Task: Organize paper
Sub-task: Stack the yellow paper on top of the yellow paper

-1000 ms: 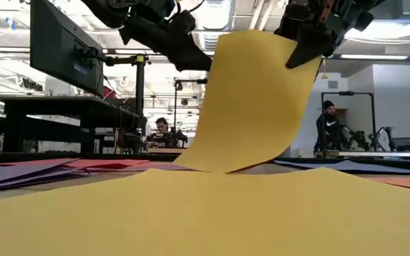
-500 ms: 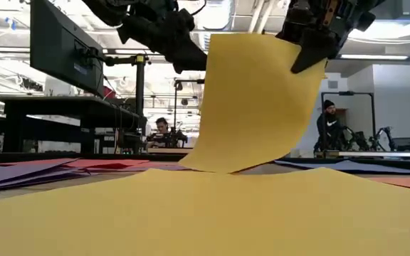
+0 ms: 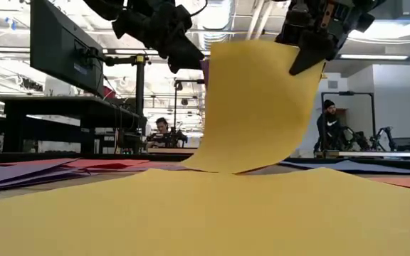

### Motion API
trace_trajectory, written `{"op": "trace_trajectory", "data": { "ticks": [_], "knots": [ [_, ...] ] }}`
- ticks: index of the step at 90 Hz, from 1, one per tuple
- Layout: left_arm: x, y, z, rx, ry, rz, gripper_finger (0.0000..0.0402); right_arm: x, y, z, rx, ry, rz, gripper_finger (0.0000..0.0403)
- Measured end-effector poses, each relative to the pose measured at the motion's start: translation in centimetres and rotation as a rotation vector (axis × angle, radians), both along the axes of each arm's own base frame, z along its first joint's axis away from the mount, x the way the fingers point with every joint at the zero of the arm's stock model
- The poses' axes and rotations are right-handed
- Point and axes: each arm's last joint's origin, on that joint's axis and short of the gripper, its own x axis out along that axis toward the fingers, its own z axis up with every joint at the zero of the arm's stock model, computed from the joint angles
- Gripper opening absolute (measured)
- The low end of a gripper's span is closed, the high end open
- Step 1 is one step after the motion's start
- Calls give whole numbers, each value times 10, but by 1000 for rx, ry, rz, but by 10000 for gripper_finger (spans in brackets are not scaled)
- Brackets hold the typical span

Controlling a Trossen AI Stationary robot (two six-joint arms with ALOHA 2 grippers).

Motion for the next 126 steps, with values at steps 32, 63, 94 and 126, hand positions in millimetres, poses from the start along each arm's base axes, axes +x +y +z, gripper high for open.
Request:
{"op": "trace_trajectory", "data": {
  "ticks": [32, 63, 94, 126],
  "knots": [
    [0, -5, 0, 72, 46, 115, 180, -1, -3, 0, -14, -6, 2, 0],
    [-2, -19, 6, 59, 44, 103, 180, 0, -2, 0, -17, -9, 7, 0],
    [30, 3, -32, 48, 41, 153, 180, 0, -1, 0, -26, -15, 24, 0],
    [28, 18, -32, 103, 22, 200, 180, 1, 1, 0, -21, -13, 30, 0]
  ]
}}
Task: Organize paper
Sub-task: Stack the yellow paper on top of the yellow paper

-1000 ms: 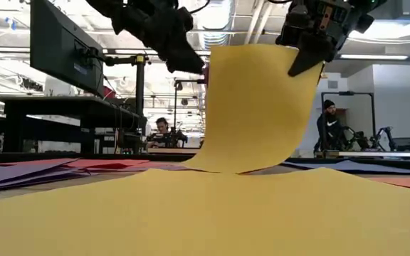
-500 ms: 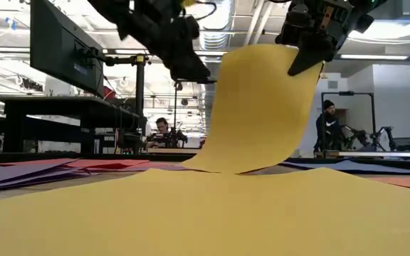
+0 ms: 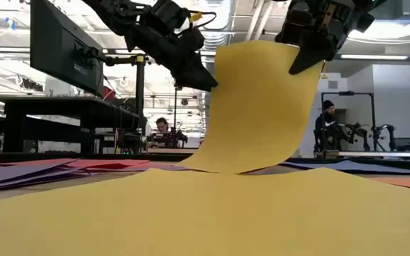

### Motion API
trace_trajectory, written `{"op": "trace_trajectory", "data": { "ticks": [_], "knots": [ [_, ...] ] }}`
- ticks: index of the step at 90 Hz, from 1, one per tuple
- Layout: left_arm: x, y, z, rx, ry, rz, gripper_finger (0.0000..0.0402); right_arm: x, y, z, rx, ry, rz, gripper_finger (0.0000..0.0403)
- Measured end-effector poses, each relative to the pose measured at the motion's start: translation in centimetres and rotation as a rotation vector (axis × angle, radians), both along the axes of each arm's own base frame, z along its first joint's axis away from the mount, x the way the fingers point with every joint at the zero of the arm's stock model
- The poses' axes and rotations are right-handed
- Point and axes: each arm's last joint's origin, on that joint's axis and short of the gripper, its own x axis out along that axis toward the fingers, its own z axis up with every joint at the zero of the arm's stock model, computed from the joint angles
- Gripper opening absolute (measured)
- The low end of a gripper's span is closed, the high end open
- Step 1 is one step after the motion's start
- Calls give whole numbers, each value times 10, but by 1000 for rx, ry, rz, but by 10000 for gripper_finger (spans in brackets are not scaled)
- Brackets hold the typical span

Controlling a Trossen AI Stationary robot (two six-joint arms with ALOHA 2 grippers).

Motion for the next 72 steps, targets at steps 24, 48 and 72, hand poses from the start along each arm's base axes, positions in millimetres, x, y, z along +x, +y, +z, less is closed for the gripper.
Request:
{"op": "trace_trajectory", "data": {
  "ticks": [24, 48, 72],
  "knots": [
    [1, -7, 1, -109, -22, -73, 180, 0, 0, 0, 0, 0, -1, 0],
    [6, -13, 11, -154, -58, -153, 180, 0, 0, 0, 0, -1, -1, 0],
    [10, -21, 11, -2, -33, -123, 180, 0, 0, 0, -3, -2, 3, 0]
  ]
}}
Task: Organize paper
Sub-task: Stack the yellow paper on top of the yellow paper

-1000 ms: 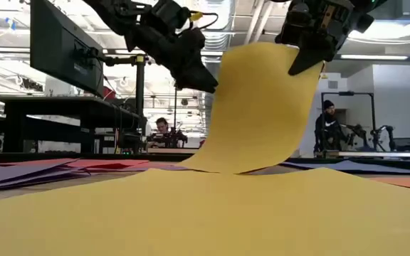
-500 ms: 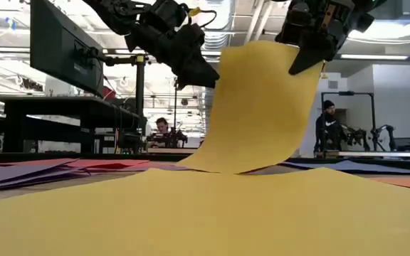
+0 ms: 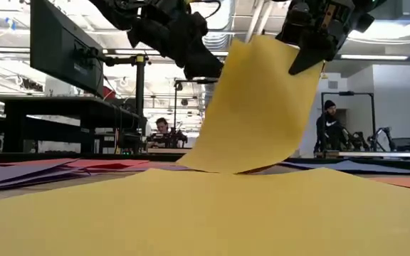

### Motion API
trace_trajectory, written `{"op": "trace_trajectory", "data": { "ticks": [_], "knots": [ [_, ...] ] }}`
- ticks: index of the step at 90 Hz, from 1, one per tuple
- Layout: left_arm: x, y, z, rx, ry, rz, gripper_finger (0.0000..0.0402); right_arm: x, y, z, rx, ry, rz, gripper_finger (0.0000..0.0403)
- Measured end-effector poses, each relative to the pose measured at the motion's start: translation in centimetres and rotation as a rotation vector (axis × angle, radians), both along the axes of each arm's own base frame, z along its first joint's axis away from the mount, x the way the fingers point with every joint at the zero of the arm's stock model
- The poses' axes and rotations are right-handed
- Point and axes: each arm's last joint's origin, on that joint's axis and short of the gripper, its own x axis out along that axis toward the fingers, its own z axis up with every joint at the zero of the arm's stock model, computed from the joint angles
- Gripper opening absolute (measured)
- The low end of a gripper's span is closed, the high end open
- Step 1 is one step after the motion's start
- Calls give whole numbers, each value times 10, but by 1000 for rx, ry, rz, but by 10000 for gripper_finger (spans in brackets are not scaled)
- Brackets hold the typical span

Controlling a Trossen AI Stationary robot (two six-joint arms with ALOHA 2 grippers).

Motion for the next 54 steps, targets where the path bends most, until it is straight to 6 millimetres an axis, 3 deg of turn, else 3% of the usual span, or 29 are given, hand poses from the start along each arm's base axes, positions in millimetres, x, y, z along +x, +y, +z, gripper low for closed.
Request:
{"op": "trace_trajectory", "data": {
  "ticks": [28, 54],
  "knots": [
    [9, 3, -15, 77, 38, 24, 180, 0, 0, 0, -2, -2, 2, 0],
    [15, -5, -13, -121, -54, -162, 180, 0, 0, 0, -2, 2, 2, 0]
  ]
}}
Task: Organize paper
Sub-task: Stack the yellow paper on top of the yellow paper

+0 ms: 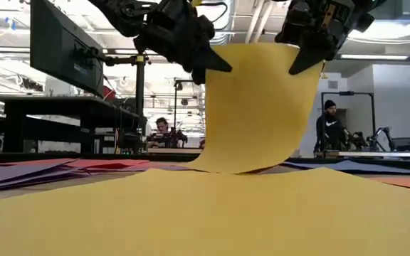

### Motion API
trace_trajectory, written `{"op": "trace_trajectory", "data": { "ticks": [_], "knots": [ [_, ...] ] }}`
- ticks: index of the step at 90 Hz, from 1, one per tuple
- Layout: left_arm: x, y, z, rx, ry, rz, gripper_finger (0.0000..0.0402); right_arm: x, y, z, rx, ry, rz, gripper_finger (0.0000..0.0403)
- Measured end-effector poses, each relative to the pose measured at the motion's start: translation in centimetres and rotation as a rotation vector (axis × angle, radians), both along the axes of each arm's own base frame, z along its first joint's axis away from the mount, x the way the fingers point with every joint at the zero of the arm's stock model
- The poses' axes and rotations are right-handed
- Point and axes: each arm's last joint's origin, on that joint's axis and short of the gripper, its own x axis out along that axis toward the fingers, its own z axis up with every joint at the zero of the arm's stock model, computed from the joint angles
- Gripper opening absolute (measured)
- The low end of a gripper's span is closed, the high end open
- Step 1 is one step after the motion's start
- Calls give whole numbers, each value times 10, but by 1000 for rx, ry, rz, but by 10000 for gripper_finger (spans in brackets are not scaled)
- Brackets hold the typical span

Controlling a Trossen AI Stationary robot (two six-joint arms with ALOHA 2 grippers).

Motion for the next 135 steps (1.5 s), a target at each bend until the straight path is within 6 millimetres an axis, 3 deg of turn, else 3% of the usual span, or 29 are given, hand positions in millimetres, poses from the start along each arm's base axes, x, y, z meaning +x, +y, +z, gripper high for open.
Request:
{"op": "trace_trajectory", "data": {
  "ticks": [26, 33, 48, 76, 88, 105, 119, 135],
  "knots": [
    [10, -9, -14, -1, 31, -21, 171, 0, 0, 0, 0, -1, -1, 0],
    [10, -9, -15, 11, 47, 33, 141, 0, 0, 0, 9, 1, -11, 0],
    [10, -5, -15, 10, 63, 117, 17, -1, -6, 0, 106, 34, -129, 0],
    [2, 12, -15, -76, 97, 233, 0, -14, -44, 1, 305, 67, -520, 18],
    [-1, 17, -1, -89, 78, 256, 0, -27, -68, 3, 330, 38, -654, 61],
    [3, 18, 37, -33, 81, 224, 0, -47, -96, 3, 389, 8, -838, 112],
    [-1, 17, 53, 9, 180, 235, 0, -58, -108, 4, 358, -11, -877, 127],
    [-4, 12, 75, -63, 173, 246, 0, -64, -114, 4, 307, -21, -868, 128]
  ]
}}
